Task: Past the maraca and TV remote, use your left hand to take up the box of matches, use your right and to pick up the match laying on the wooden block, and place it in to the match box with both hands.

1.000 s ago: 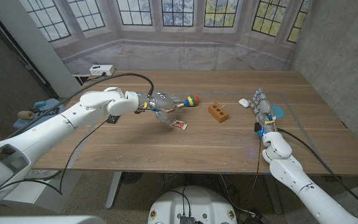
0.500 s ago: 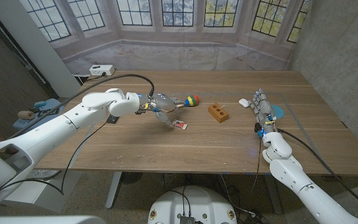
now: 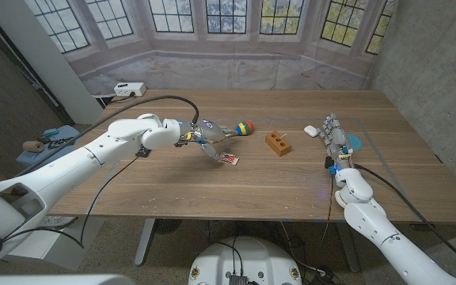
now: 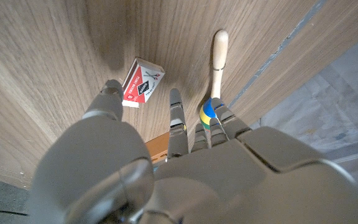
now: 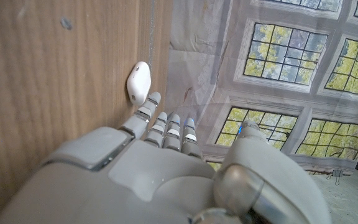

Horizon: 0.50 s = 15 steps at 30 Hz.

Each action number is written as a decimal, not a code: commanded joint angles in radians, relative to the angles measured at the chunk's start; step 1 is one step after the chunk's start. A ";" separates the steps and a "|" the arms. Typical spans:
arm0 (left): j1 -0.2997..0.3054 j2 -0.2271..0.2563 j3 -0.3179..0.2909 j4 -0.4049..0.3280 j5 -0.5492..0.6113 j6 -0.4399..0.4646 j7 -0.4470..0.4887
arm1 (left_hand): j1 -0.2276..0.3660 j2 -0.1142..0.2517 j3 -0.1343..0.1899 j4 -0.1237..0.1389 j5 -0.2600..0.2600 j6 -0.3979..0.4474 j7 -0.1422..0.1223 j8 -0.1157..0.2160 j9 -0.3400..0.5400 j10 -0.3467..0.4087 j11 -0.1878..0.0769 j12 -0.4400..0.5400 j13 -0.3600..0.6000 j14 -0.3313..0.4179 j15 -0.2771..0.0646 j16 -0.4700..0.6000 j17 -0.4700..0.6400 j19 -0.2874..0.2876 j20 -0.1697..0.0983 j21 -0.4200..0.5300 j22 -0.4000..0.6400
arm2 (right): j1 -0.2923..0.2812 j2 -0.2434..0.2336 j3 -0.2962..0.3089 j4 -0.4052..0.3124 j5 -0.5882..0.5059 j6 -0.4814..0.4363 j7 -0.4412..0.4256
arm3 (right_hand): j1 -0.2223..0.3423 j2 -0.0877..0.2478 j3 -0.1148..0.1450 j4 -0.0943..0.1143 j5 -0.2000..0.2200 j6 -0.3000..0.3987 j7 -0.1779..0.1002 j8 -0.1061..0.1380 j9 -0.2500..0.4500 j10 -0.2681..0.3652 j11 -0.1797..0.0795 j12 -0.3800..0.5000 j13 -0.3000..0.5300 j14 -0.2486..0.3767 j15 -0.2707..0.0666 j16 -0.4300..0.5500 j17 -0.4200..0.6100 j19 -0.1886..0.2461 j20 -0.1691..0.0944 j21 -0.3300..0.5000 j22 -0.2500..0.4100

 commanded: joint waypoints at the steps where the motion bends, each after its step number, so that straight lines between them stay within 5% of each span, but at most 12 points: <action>1: -0.002 -0.007 0.011 0.000 -0.007 0.006 -0.015 | 0.003 0.009 -0.005 0.000 0.005 0.012 -0.005 0.009 0.006 0.008 0.003 0.004 0.002 0.009 0.000 0.003 0.002 0.008 -0.001 0.003 0.005 | -0.006 -0.020 0.005 -0.026 -0.002 -0.018 -0.002 | -0.008 0.005 0.002 -0.005 -0.001 0.007 0.000 0.000 0.002 0.003 -0.001 -0.002 0.001 0.004 -0.002 0.006 0.002 0.007 0.000 -0.001 0.005; 15: -0.010 -0.021 0.028 0.034 0.013 -0.002 0.018 | 0.008 0.014 -0.006 -0.001 0.007 0.017 -0.006 0.009 0.010 0.012 0.002 0.003 0.002 0.012 -0.002 0.002 0.002 0.011 -0.004 0.003 0.005 | 0.006 -0.021 0.001 -0.016 -0.001 -0.030 0.002 | -0.009 0.005 0.003 -0.007 -0.001 0.008 0.000 0.000 0.002 0.002 -0.001 -0.002 0.001 0.005 -0.002 0.006 0.002 0.007 -0.001 -0.001 0.005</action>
